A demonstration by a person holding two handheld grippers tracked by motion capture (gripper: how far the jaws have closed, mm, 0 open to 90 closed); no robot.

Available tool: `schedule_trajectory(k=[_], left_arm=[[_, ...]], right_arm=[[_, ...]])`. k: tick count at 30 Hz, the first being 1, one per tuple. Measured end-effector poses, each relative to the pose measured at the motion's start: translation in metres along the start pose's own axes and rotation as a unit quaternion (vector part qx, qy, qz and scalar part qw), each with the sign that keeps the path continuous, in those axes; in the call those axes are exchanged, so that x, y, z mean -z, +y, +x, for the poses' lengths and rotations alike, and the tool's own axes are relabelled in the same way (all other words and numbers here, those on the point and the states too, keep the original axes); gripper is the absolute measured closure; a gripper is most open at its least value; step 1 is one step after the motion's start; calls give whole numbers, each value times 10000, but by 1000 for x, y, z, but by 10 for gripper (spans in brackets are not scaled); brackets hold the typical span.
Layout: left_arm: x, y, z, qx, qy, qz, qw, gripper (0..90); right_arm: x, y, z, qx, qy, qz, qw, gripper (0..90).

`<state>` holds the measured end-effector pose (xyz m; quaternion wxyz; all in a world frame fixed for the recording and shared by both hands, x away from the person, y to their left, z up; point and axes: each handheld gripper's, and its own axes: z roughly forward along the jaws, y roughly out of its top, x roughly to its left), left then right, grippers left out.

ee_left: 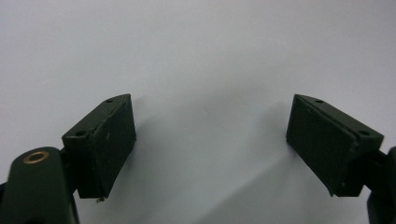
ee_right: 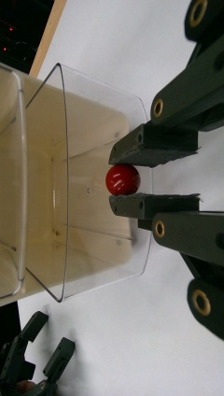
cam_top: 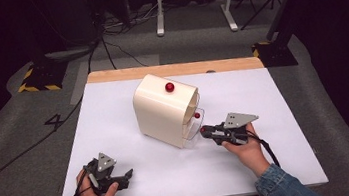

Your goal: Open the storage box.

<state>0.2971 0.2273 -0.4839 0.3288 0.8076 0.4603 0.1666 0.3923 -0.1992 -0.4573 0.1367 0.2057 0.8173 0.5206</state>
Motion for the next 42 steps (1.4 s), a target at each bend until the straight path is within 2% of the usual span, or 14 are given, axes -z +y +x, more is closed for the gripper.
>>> schedule_trajectory(k=[6,11,13,17,20,23,33,42], left_arm=[[-1,1,0,20,-40,26,10000,144],[-3,4,-1,-106,-134,154,9997,82],[-6,6,-3,-217,-178,277,9992,12],[-8,9,-5,-80,-85,330,9994,0],[-8,10,-5,-100,-97,375,9992,0],[-8,9,-5,-107,-94,300,9994,0],[-8,9,-4,-108,-121,312,9994,0],[-8,9,-4,-134,-109,290,9994,0]], right_arm=[[17,-1,3,13,-79,-21,10000,751],[29,-5,5,-39,-122,-40,9999,751],[33,-7,5,-50,-143,-8,9999,751],[40,-10,6,-61,-181,10,9998,751],[45,-12,7,-66,-205,8,9998,751],[50,-15,8,-78,-227,52,9997,751],[60,-24,9,-144,-260,157,9994,749],[52,-36,7,-141,-209,521,9983,745]])
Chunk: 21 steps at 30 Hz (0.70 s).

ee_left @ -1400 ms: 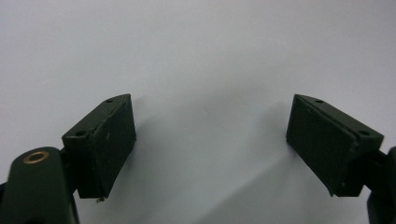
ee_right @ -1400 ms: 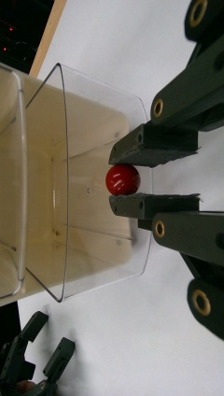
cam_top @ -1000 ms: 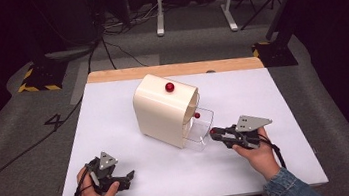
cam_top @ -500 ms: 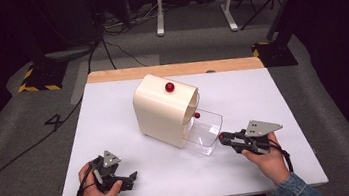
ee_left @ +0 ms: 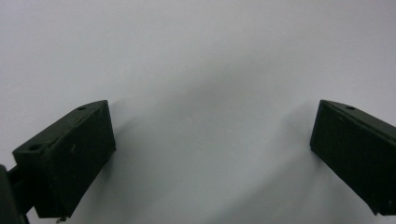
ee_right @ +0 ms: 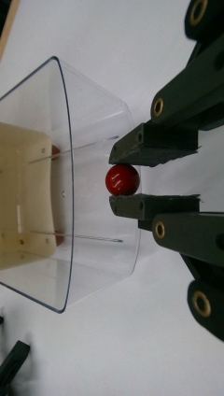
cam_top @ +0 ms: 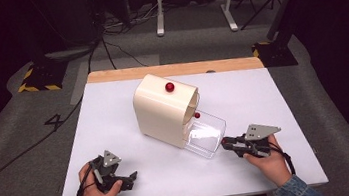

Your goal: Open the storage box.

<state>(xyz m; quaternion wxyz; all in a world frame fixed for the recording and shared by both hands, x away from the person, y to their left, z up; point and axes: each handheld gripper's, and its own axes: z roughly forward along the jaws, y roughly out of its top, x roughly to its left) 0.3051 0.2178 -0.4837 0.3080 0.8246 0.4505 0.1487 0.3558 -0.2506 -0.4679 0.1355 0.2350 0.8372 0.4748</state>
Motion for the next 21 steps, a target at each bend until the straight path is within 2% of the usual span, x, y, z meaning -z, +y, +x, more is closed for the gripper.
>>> schedule_trajectory(k=[6,12,15,21], left_arm=[[0,0,0,2,-6,4,10000,0],[0,0,0,3,-8,7,10000,0],[0,0,0,-2,-3,-5,10000,0],[0,-2,-1,12,9,-53,10000,0]], right_arm=[[-3,-5,-1,-9,-5,232,9997,731],[0,-7,-4,-85,18,225,9997,624],[8,-4,-3,6,50,128,9999,615],[23,17,-4,-74,37,-259,9996,612]])
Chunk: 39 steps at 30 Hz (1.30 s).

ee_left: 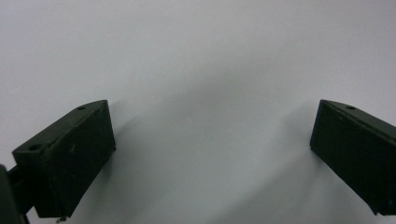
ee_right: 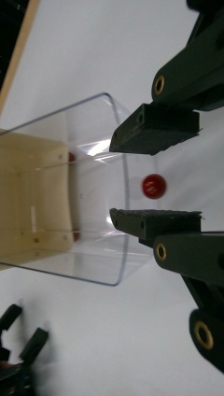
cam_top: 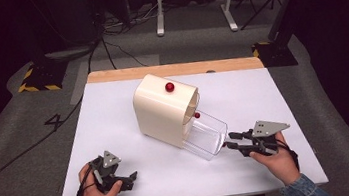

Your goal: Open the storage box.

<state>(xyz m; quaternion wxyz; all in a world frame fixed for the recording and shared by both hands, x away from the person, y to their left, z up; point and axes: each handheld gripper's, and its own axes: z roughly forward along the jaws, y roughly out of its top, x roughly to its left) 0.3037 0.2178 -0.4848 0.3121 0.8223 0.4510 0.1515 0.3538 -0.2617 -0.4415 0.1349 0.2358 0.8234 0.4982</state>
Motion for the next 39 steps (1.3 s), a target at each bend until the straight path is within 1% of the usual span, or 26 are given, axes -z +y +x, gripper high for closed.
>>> schedule_trajectory(k=[3,7,12,18,19,23,24,27,29,32,36,39], left_arm=[[0,-1,0,-19,6,-17,10000,0],[0,-1,-1,-20,15,-45,10000,0],[0,-2,-1,-31,28,-77,10000,0],[0,-2,-1,-25,24,-79,10000,0],[0,-2,-1,-27,23,-79,10000,0],[0,-2,-1,-4,23,-80,10000,0],[0,-2,-1,-34,23,-67,10000,0],[0,-1,0,-34,18,-44,10000,0],[0,-1,-1,-3,3,-50,10000,0],[0,-1,-1,-1,2,-39,10000,0],[0,-1,0,-18,0,-35,10000,0],[0,-1,0,-5,-2,-24,10000,0]], right_arm=[[1,13,0,-12,37,-141,9999,610],[-3,29,1,8,122,-338,9994,616],[-13,47,3,76,273,-613,9977,634],[-30,62,3,117,367,-746,9965,650],[-33,64,3,91,375,-749,9964,652],[-46,68,2,128,376,-714,9967,658],[-49,69,2,154,366,-704,9967,659],[-56,72,1,135,348,-729,9966,670],[-60,73,0,142,318,-765,9965,679],[-63,74,0,88,287,-839,9960,706],[-68,73,-1,-7,286,-859,9959,725],[-70,74,-1,10,283,-873,9958,739]])
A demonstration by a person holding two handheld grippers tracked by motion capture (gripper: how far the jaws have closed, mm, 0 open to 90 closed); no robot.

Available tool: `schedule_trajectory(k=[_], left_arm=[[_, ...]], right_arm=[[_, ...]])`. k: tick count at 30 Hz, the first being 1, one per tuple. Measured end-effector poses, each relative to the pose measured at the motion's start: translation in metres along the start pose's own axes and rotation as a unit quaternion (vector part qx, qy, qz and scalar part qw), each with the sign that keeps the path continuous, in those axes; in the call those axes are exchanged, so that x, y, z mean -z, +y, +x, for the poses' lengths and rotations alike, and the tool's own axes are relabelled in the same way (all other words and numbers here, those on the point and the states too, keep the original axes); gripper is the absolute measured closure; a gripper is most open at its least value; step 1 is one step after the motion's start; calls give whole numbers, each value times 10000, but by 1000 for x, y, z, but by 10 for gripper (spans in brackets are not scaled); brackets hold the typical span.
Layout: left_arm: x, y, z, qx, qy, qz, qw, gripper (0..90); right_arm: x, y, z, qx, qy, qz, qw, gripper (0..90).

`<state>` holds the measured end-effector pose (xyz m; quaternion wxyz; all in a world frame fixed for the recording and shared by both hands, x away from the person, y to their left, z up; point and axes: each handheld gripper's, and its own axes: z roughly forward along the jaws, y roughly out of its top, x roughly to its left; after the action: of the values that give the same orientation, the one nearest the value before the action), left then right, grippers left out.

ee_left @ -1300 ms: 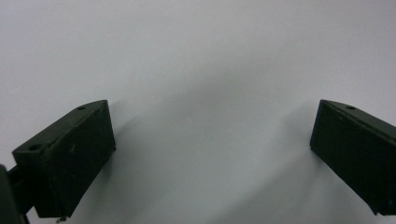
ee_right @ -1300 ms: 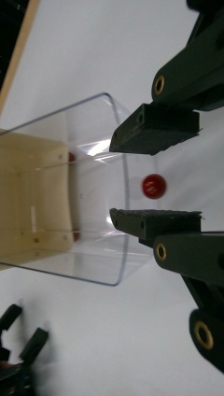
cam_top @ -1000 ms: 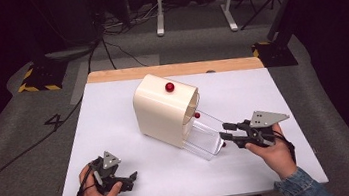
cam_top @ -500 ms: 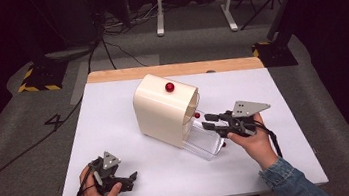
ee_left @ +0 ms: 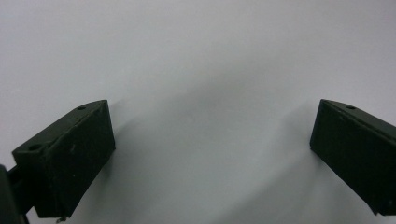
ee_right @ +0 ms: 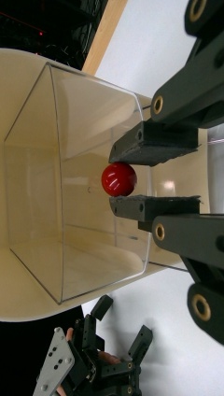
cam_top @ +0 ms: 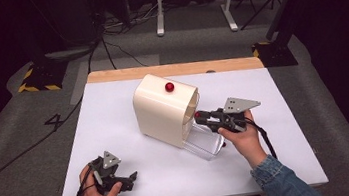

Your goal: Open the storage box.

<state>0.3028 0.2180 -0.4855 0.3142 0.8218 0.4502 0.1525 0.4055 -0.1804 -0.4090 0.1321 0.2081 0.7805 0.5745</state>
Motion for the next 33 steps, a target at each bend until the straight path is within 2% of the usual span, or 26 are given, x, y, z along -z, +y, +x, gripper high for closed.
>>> schedule_trajectory(k=[13,20,33], left_arm=[[0,0,0,3,-1,-21,10000,0],[0,0,0,4,-2,-21,10000,0],[0,0,0,-8,-9,17,10000,0]], right_arm=[[7,0,4,250,-79,62,9996,749],[25,3,8,317,-140,-1,9994,749],[63,-8,12,229,-226,-11,9995,748]])
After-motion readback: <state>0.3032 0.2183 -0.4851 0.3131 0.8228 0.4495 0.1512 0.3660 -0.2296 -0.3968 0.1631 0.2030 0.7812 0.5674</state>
